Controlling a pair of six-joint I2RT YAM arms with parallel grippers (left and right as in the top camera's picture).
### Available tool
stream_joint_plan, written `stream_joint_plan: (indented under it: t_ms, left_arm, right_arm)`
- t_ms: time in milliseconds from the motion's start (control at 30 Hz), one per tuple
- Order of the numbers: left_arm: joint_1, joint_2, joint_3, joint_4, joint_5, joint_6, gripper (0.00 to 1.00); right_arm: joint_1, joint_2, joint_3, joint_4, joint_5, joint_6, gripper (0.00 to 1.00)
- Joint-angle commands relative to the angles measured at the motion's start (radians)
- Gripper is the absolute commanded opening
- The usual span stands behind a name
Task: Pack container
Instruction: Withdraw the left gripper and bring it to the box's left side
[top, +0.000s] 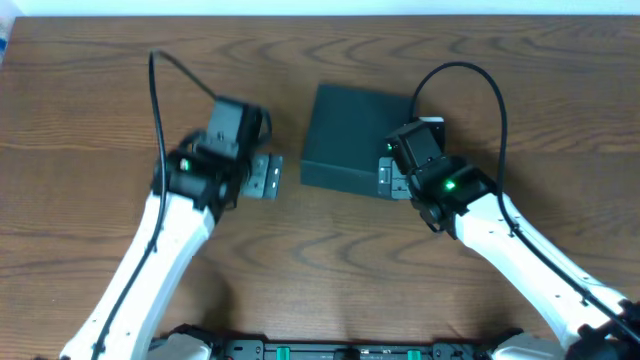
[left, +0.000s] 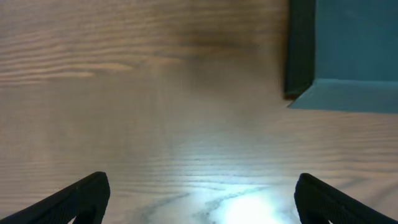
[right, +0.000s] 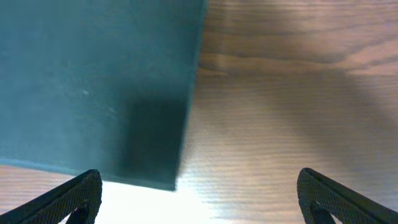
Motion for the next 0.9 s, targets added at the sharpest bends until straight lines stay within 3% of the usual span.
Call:
stream_joint_plan:
  t_ms: [0,167,500,867]
  left_arm:
    - [-0.004,-0.044,-0.067,0.06,0.049,-0.042,0.96]
    - [-0.005,-0.013,-0.084,0.115,0.194,-0.04,0.96]
    - [-0.1,0.068,-0.102,0.135,0.153,-0.045,0.96]
    - [-0.165,0.068,-0.26,0.307,0.109,-0.082,0.96]
  right_arm:
    - [-0.005,-0.003,0.001,0.027,-0.019,0.014,0.99]
    - [-0.005,0.008,0.001,0.064,-0.019,0.014,0.99]
    - [-0.005,0.132,0.0,0.15,-0.034,0.015,0.99]
    - [-0.005,0.151,0.0,0.162,-0.042,0.015,0.99]
